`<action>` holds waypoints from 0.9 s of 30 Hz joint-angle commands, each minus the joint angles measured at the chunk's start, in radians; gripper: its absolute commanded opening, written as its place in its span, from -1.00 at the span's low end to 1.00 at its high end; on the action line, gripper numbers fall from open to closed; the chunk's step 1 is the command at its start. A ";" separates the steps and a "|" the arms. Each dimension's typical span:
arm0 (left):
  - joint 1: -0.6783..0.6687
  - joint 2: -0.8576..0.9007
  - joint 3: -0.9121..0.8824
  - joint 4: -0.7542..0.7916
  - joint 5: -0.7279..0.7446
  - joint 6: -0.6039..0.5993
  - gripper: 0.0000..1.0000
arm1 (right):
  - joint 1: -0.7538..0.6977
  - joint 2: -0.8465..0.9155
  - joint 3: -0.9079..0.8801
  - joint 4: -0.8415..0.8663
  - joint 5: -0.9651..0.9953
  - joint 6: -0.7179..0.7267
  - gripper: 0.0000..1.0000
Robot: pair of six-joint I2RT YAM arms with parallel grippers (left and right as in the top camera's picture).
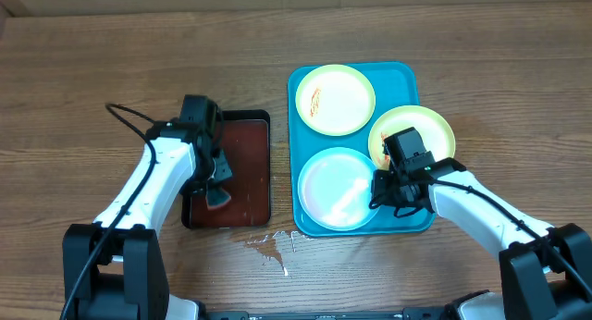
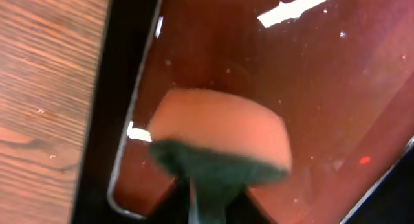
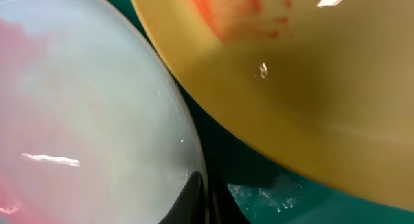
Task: Clean dirty plates on tray and stack at the side
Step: 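Return the sponge to the black tray and release it with the left gripper, then lift the light blue plate with the right gripper and dip it in the basin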
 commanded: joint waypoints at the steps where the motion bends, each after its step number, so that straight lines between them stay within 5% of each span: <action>1: 0.005 -0.008 0.003 0.012 0.048 0.047 -0.31 | -0.002 0.001 0.066 -0.071 0.020 -0.003 -0.92; 3: 0.006 -0.008 0.034 -0.014 0.072 0.076 -0.13 | -0.002 0.000 0.138 -0.158 0.021 -0.003 -0.92; 14: 0.079 -0.080 0.403 -0.313 0.091 0.114 0.11 | 0.164 -0.004 0.611 -0.441 0.205 -0.098 -0.92; 27: 0.256 -0.277 0.637 -0.438 0.304 0.166 0.38 | 0.462 0.091 0.683 -0.117 0.451 -0.089 -0.92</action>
